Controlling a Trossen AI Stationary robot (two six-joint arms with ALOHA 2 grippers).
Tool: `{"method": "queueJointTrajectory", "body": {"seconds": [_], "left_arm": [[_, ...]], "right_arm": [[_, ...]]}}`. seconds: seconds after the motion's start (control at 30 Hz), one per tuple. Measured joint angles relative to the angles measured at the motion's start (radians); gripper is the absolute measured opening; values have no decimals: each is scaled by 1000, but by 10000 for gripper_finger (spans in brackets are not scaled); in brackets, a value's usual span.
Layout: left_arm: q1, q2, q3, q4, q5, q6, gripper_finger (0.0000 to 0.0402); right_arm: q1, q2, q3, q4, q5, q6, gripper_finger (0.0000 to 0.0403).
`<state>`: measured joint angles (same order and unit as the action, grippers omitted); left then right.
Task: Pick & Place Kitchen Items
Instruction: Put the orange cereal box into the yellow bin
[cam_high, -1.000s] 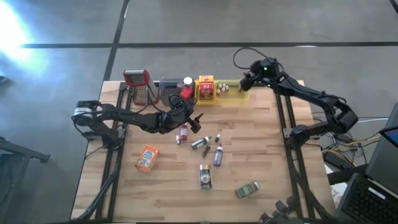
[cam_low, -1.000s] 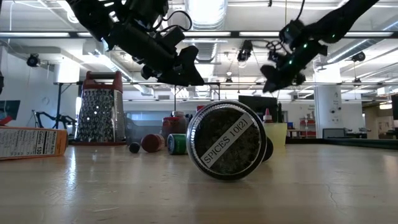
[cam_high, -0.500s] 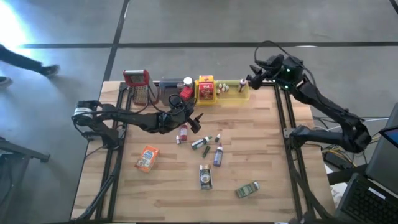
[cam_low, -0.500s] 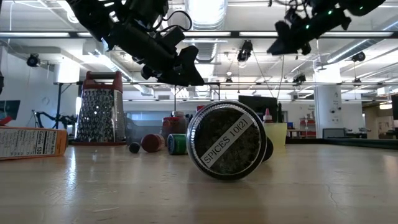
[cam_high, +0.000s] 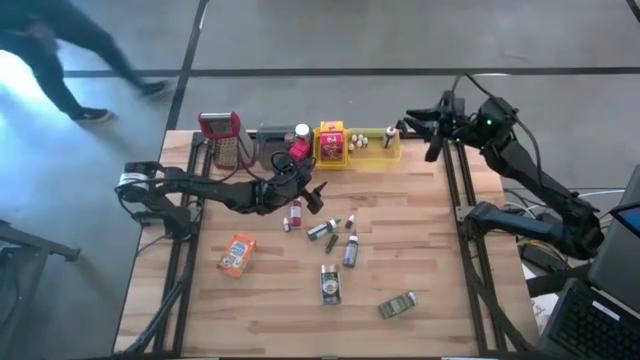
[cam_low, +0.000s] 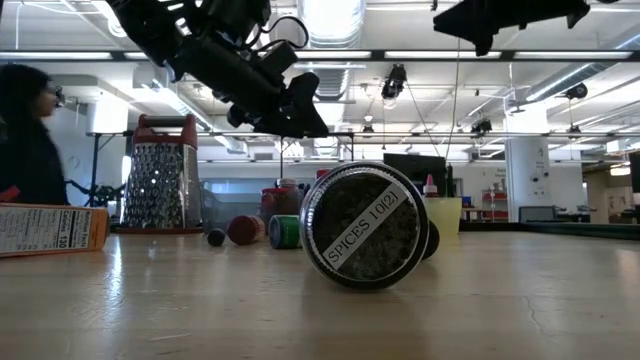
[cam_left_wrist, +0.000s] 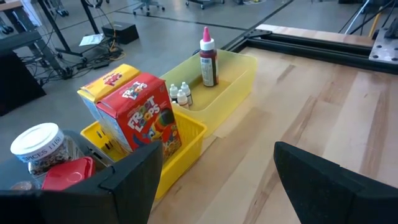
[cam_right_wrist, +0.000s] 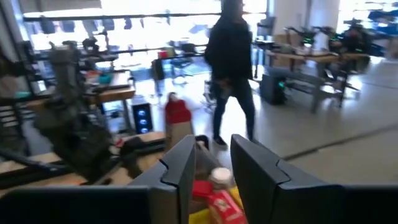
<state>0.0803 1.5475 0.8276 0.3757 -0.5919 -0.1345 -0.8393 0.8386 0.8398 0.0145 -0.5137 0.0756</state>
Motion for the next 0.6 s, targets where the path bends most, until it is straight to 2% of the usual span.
{"method": "queueJointTrajectory", "body": {"seconds": [0.23,0.4,0.6], "left_arm": [[0,0,0,17,0,0,310],[0,0,0,17,0,0,310],[0,0,0,17,0,2,310]], "right_arm": [[136,21,0,27,-1,-10,61],[227,46,0,29,37,-31,39],[300,71,0,29,50,-35,20]]}}
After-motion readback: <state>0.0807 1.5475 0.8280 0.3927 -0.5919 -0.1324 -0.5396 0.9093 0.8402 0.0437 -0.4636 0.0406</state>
